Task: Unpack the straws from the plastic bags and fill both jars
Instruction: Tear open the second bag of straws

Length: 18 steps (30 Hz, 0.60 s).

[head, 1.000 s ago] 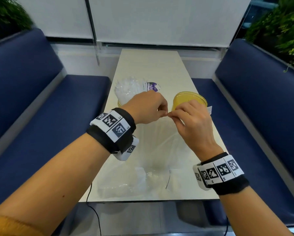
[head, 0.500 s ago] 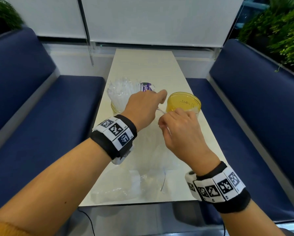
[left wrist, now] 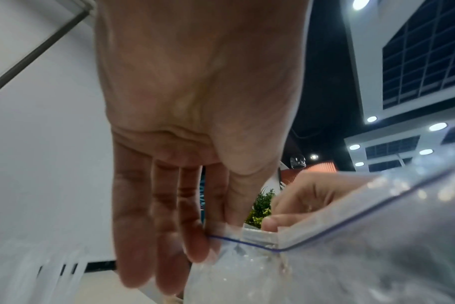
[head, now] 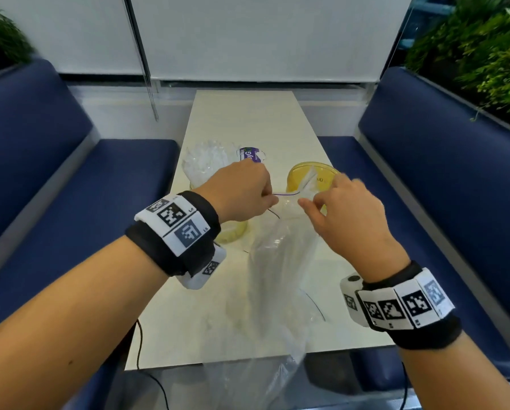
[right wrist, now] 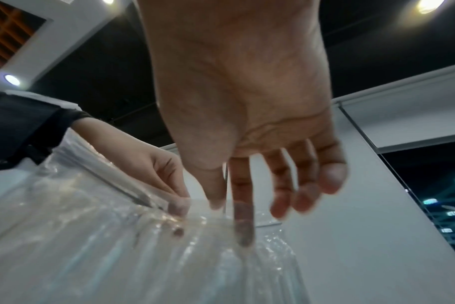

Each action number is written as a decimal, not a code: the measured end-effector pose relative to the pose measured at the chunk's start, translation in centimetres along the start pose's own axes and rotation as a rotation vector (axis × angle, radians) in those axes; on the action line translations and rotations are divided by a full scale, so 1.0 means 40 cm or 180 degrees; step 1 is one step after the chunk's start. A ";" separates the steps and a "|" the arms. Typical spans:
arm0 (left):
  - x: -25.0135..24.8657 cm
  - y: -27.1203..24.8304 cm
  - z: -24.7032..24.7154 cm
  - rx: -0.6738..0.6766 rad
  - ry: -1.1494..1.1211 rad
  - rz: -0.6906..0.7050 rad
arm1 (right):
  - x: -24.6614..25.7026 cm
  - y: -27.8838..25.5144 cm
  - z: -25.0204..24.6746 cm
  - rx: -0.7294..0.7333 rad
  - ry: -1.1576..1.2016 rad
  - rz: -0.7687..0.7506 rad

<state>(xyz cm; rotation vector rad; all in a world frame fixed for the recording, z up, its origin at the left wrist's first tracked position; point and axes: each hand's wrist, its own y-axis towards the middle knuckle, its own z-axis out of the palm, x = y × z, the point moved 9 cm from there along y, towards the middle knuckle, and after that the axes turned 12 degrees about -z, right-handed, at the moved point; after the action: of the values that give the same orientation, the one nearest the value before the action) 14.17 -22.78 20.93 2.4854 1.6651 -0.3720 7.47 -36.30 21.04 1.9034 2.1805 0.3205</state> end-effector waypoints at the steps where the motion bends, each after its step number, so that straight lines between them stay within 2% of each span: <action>1: 0.000 -0.003 0.008 0.0071 -0.0104 0.0031 | -0.008 -0.006 0.013 0.0180 0.0110 0.0187; 3: 0.000 -0.006 0.014 0.0048 -0.0321 0.0063 | -0.019 -0.011 0.037 0.0342 0.0526 0.0418; 6: 0.003 -0.014 -0.001 -0.0224 -0.0565 -0.0012 | -0.031 -0.008 0.059 0.0401 0.1272 0.0628; 12: -0.009 -0.083 -0.068 -0.0525 -0.0411 -0.0113 | -0.016 -0.002 0.017 0.0598 0.1786 0.0568; 15: -0.013 -0.101 -0.035 -0.0096 -0.0304 -0.0141 | 0.008 0.005 0.042 0.0845 0.1877 0.0499; 17: 0.006 -0.084 0.021 0.0225 -0.0269 -0.0345 | 0.041 0.009 0.063 0.0853 0.1805 0.0334; 18: 0.013 -0.073 0.037 0.0239 -0.0315 -0.0445 | 0.051 0.014 0.069 0.0795 0.1702 0.0268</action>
<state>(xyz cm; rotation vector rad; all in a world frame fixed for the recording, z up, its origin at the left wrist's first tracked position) 11.48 -21.54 19.46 2.3650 1.8216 -0.5732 8.59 -34.14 18.53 2.2528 2.5741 0.6678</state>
